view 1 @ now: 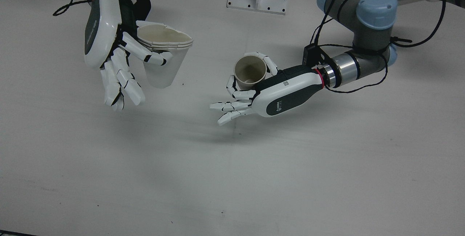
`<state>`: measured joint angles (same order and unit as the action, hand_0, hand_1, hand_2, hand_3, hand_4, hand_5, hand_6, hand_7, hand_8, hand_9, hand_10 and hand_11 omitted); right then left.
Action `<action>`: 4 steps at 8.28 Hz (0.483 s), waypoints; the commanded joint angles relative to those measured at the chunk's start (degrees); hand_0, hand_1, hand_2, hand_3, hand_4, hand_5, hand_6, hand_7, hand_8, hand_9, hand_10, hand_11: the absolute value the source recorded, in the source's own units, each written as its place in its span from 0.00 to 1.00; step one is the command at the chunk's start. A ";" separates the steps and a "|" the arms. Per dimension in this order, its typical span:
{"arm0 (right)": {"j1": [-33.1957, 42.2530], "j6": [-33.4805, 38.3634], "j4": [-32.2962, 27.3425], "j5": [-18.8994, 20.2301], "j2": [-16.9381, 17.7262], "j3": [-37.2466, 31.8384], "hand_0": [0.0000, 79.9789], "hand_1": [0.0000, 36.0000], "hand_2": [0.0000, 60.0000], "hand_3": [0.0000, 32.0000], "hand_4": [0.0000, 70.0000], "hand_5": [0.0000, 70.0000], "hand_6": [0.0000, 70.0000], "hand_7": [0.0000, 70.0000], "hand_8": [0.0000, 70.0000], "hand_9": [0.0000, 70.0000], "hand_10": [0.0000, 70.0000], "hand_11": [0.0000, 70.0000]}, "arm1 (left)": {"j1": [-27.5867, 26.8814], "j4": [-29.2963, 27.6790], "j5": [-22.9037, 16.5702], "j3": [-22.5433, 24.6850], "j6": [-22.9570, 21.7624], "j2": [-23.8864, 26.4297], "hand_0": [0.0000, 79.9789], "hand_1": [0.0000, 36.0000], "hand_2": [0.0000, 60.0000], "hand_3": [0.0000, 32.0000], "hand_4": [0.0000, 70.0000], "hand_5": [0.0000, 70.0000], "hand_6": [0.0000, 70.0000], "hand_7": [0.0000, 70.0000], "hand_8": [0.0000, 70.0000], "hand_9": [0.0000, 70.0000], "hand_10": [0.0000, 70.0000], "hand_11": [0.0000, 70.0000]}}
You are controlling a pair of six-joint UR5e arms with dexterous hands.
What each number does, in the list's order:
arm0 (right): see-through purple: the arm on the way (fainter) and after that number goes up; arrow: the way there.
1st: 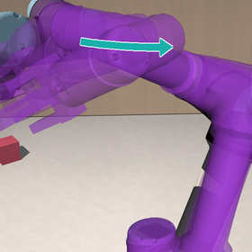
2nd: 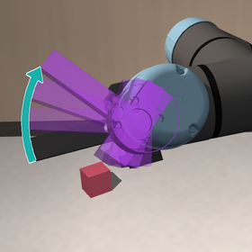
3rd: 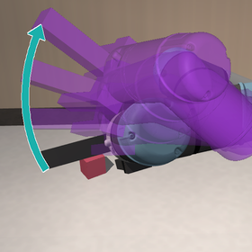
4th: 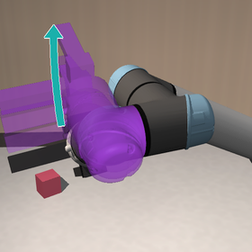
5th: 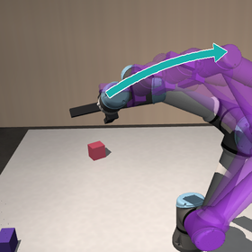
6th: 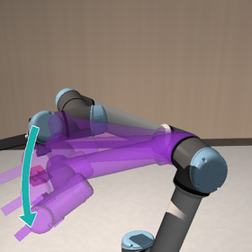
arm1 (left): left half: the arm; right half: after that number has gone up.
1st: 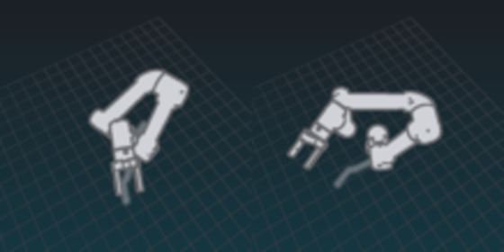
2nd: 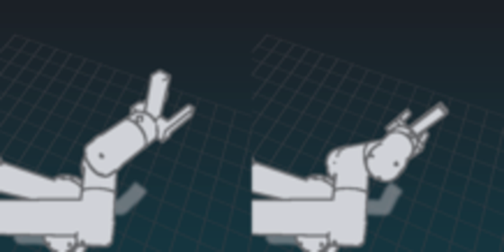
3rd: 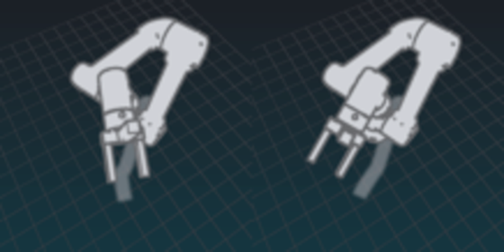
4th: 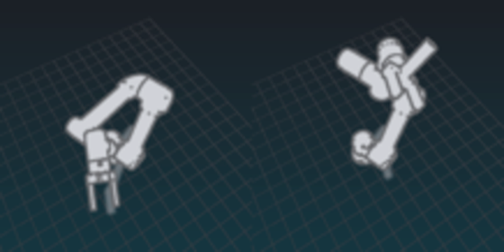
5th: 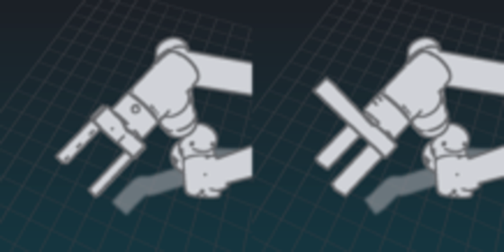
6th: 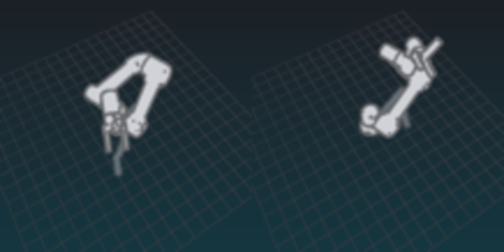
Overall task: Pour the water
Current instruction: 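Tilt the white cup with the right hand over the beige cup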
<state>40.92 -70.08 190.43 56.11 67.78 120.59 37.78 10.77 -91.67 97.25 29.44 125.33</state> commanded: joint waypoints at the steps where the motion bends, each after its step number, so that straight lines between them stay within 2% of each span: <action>1: -0.14 -10.86 2.75 3.39 0.51 3.17 0.76 0.73 0.40 0.00 0.77 0.68 0.16 0.19 0.02 0.02 0.09 0.15 | -0.07 0.13 0.00 0.13 0.00 0.88 0.58 1.00 1.00 0.00 0.46 1.00 0.17 0.15 0.02 0.01 0.15 0.25; 3: -0.23 -20.14 2.76 4.26 -0.54 3.25 0.74 0.70 0.45 0.00 0.84 0.62 0.17 0.18 0.02 0.02 0.11 0.18 | -0.07 0.13 0.00 0.21 0.00 0.88 0.58 1.00 1.00 0.00 0.47 1.00 0.17 0.16 0.02 0.01 0.15 0.25; 4: -0.23 -21.40 2.76 5.49 -0.54 3.34 0.75 0.73 0.49 0.00 0.89 0.61 0.17 0.19 0.02 0.02 0.12 0.19 | -0.07 0.13 -0.09 0.39 0.00 0.79 0.58 1.00 1.00 0.00 0.47 1.00 0.17 0.15 0.02 0.01 0.15 0.25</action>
<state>40.70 -85.21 193.09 59.70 67.67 123.75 37.68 10.89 -91.67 97.38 29.44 126.16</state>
